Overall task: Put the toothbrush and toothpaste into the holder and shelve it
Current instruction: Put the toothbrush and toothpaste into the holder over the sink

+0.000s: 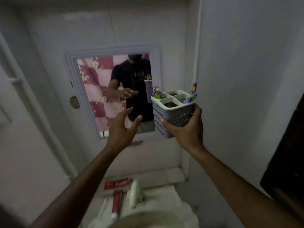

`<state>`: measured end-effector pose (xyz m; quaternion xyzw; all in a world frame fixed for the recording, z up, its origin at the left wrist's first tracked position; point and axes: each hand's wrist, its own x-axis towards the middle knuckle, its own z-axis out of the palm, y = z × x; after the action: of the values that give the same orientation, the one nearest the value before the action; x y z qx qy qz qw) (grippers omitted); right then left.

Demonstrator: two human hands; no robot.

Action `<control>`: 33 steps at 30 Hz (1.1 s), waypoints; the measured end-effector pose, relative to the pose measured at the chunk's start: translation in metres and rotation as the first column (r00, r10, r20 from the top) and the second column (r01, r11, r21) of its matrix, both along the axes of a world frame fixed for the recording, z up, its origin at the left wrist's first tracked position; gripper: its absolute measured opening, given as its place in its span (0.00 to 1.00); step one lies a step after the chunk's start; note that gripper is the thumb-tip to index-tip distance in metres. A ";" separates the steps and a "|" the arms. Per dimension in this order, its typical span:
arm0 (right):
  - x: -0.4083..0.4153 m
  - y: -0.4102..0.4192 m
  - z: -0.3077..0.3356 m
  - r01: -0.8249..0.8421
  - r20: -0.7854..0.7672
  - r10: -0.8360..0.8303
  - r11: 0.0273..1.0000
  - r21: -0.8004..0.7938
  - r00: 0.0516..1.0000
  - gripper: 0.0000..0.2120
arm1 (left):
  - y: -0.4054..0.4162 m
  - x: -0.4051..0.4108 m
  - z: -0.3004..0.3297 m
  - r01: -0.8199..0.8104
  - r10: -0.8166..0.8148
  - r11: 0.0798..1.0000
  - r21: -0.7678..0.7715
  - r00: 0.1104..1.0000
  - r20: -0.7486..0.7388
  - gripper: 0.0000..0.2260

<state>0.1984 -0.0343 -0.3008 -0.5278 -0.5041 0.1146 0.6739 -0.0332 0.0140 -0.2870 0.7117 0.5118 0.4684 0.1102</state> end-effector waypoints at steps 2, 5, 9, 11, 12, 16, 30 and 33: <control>-0.006 -0.007 -0.037 -0.031 -0.010 0.030 0.996 -0.080 0.999 0.57 | -0.012 -0.009 -0.037 0.008 -0.006 0.995 -0.098 1.000 0.022 0.28; -0.016 -0.017 -0.092 -0.069 -0.043 0.062 0.976 -0.208 0.997 0.54 | -0.022 -0.030 -0.100 0.006 0.001 0.968 -0.251 1.000 0.027 0.24; -0.025 -0.028 -0.157 -0.057 -0.028 0.050 0.924 -0.379 0.998 0.53 | -0.036 -0.060 -0.177 -0.006 0.023 0.903 -0.430 0.999 0.034 0.19; -0.028 -0.031 -0.183 -0.027 0.000 0.030 0.896 -0.444 1.000 0.52 | -0.040 -0.075 -0.209 -0.073 0.079 0.873 -0.482 0.997 -0.008 0.16; -0.030 -0.033 -0.196 -0.012 0.013 0.021 0.878 -0.479 1.000 0.52 | -0.041 -0.083 -0.227 -0.108 0.102 0.853 -0.510 0.994 -0.041 0.15; -0.042 -0.038 -0.240 -0.003 0.013 0.013 0.814 -0.581 1.000 0.55 | -0.035 -0.115 -0.297 -0.236 0.126 0.697 -0.677 0.970 -0.208 0.17; -0.080 -0.028 -0.344 -0.074 -0.084 0.020 0.713 -0.697 0.996 0.58 | -0.005 -0.139 -0.357 -0.373 0.110 0.523 -0.767 0.921 -0.373 0.18; -0.080 -0.025 -0.353 -0.067 -0.059 0.036 0.700 -0.711 0.998 0.59 | -0.017 -0.145 -0.342 -0.233 0.244 0.548 -0.803 0.963 -0.112 0.20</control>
<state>0.1187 -0.0595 -0.6542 -0.7305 -0.4214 0.3300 0.4242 -0.1778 -0.0027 -0.6295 0.5037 0.7594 0.1985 0.3607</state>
